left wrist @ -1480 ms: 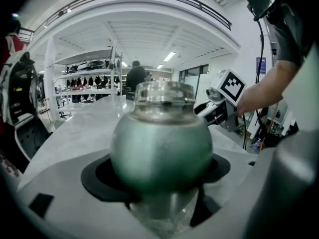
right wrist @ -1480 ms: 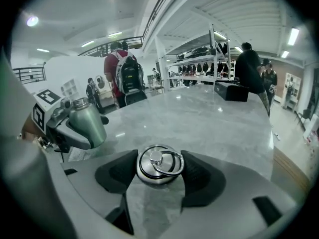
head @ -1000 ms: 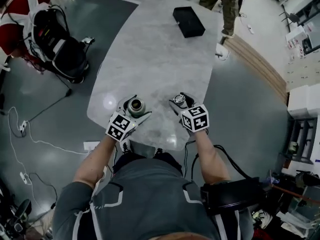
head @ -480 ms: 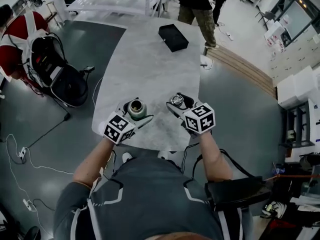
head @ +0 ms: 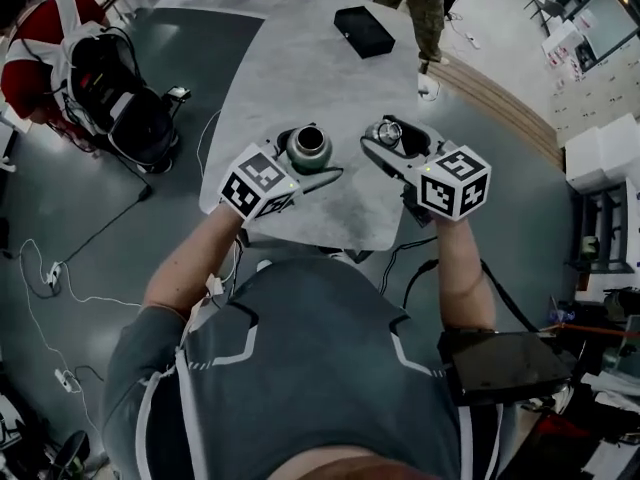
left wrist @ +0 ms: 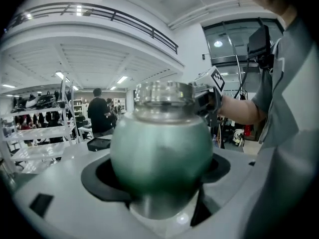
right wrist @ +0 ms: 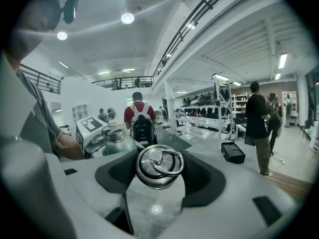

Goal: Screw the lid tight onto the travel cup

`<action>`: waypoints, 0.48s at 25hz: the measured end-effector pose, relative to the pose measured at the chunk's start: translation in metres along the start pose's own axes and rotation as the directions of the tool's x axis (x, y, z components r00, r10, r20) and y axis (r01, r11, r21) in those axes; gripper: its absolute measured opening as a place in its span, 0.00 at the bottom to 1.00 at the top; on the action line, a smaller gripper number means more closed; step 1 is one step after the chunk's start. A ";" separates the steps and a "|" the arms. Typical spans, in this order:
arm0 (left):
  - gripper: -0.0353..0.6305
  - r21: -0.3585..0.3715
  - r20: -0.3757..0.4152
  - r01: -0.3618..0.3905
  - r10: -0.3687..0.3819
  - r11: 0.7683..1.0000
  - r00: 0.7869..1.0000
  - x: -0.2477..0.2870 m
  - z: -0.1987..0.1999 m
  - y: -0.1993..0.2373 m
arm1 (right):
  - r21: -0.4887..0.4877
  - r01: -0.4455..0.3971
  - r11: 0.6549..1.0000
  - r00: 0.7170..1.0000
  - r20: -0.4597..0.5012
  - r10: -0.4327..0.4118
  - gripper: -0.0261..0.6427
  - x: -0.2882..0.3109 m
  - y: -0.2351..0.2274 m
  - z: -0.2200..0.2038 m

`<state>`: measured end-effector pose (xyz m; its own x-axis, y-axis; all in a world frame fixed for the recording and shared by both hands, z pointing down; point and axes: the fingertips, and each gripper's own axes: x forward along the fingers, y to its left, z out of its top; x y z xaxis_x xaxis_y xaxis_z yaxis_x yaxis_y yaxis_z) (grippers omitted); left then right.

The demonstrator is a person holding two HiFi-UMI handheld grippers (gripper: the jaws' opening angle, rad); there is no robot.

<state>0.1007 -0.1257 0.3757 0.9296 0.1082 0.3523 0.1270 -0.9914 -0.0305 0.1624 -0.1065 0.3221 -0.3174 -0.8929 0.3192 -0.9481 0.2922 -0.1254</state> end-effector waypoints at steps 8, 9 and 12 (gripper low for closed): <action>0.66 0.025 -0.077 0.058 -0.056 0.998 0.995 0.009 0.011 -0.017 | -0.059 -0.182 0.982 0.981 0.051 0.185 0.47 -0.008 0.048 0.053; 0.66 0.028 -0.080 0.074 -0.072 0.997 0.994 0.011 0.013 -0.020 | -0.066 -0.200 0.978 0.978 0.052 0.203 0.47 -0.008 0.052 0.057; 0.66 0.027 -0.081 0.106 -0.104 0.994 0.991 0.018 0.020 -0.026 | -0.108 -0.251 0.962 0.966 0.034 0.256 0.47 -0.005 0.062 0.065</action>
<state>0.1211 -0.0965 0.3639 0.8802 0.2041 0.4285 0.2343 -0.9720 -0.0183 0.1063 -0.1061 0.2519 -0.5489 -0.7995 0.2440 -0.8342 0.5425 -0.0990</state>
